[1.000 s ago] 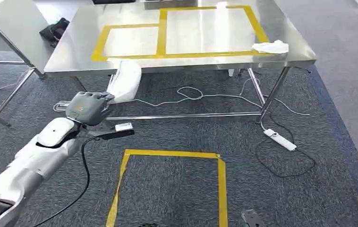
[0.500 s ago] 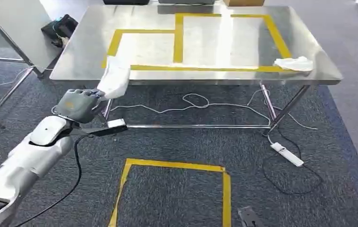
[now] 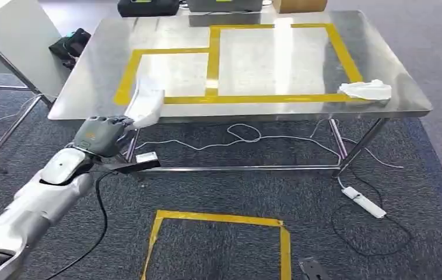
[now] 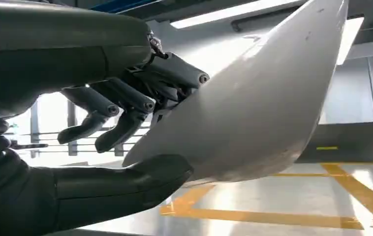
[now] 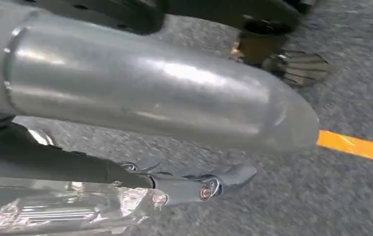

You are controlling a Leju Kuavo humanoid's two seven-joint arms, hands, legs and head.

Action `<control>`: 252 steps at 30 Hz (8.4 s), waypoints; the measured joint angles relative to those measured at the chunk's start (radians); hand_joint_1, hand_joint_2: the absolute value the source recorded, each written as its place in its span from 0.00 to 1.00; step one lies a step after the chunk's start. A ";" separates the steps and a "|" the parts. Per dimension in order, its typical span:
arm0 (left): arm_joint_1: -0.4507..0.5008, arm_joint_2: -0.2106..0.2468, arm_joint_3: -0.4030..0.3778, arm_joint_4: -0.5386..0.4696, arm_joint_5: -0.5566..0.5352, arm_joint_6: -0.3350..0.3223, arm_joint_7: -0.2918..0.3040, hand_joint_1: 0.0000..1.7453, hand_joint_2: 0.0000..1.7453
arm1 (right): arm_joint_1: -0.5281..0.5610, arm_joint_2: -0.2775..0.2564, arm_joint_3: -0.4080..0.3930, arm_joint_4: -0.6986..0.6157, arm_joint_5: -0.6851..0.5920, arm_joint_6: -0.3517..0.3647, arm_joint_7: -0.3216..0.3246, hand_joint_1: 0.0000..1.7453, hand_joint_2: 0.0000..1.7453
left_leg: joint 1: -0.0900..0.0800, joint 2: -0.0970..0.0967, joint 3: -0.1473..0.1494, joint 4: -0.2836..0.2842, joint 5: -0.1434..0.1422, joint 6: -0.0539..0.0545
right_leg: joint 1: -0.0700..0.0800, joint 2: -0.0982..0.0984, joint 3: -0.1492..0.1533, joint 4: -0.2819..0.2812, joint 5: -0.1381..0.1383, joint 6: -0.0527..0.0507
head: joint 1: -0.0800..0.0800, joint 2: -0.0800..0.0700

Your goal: Take the parts from the cabinet and place them on the table.

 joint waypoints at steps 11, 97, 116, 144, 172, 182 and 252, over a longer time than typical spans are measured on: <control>-0.025 -0.002 0.003 0.000 0.001 -0.007 -0.001 0.96 1.00 | -0.020 0.000 0.000 0.000 0.005 0.001 -0.001 0.00 0.00 | 0.002 0.004 0.085 -0.283 0.213 0.050 | -0.006 -0.005 0.010 0.095 -0.118 0.061 | 0.000 0.000; -0.001 -0.027 -0.016 0.063 0.059 0.027 -0.130 0.00 0.00 | -0.025 0.009 -0.016 0.000 0.034 0.008 -0.007 0.00 0.00 | -0.015 -0.004 0.074 -0.298 0.246 0.050 | 0.017 0.000 0.099 -0.026 -0.081 0.039 | 0.004 0.000; 0.008 -0.017 -0.012 0.061 0.134 -0.011 -0.136 0.00 0.00 | -0.024 0.009 -0.021 0.000 0.042 0.011 0.002 0.00 0.00 | 0.012 -0.003 0.068 -0.301 0.284 0.008 | -0.006 0.008 0.055 0.024 -0.059 0.063 | 0.016 0.000; 0.032 -0.002 0.005 0.066 0.143 -0.017 -0.124 0.00 0.00 | -0.031 0.008 -0.026 0.001 0.051 0.011 0.006 0.00 0.00 | -0.006 0.006 0.002 -0.318 0.338 0.042 | 0.002 0.006 0.130 -0.015 -0.120 0.090 | 0.015 0.000; 0.024 0.003 0.011 0.066 0.143 -0.032 -0.124 0.00 0.00 | -0.029 0.004 -0.026 0.000 0.053 0.011 0.008 0.00 0.00 | -0.013 0.008 0.013 -0.290 0.286 0.065 | 0.009 -0.004 -0.044 0.289 -0.084 0.054 | 0.006 0.000; 0.025 0.013 0.016 0.068 0.140 -0.050 -0.111 0.00 0.00 | -0.037 0.004 -0.026 0.000 0.054 0.016 0.011 0.00 0.00 | -0.006 0.010 -0.059 -0.165 0.166 0.010 | 0.015 -0.006 0.075 0.010 -0.065 -0.004 | -0.002 0.000; 0.594 -0.221 0.990 0.614 0.635 -0.261 0.433 0.00 0.00 | 0.054 0.019 -0.145 0.007 0.068 -0.081 -0.012 0.00 0.00 | 0.002 -0.081 0.119 -0.284 0.205 0.029 | -0.002 0.035 0.072 0.032 -0.079 0.042 | -0.005 0.000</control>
